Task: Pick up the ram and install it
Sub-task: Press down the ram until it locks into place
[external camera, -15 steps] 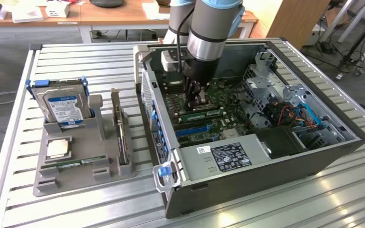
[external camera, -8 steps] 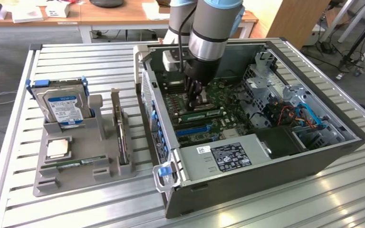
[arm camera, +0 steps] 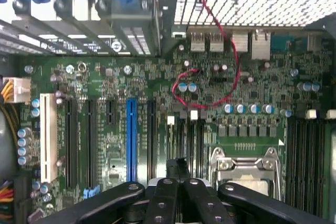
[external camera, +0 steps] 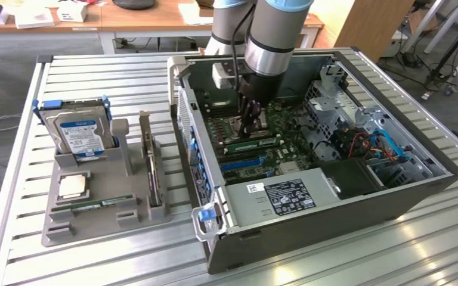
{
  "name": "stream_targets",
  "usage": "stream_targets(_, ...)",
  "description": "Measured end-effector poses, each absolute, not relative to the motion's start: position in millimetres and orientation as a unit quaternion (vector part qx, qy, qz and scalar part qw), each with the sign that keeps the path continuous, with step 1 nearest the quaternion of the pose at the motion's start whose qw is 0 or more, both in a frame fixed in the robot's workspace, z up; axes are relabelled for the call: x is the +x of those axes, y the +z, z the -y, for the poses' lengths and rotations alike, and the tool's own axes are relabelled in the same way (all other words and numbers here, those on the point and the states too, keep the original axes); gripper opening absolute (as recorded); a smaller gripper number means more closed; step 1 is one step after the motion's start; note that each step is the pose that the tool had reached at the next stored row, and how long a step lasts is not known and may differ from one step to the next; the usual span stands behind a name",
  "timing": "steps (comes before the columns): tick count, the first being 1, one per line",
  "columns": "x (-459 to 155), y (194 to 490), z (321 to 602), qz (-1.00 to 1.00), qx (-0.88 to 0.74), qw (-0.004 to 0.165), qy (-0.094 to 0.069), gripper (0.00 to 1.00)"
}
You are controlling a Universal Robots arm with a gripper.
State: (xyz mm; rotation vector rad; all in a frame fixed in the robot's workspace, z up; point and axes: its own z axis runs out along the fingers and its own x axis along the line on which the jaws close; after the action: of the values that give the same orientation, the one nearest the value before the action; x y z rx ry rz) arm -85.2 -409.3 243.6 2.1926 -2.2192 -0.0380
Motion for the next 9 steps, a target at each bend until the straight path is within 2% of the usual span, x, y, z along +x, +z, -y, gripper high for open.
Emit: stream_targets(9,-68,244,409,0.711,0.703,0.011,-0.012,0.11)
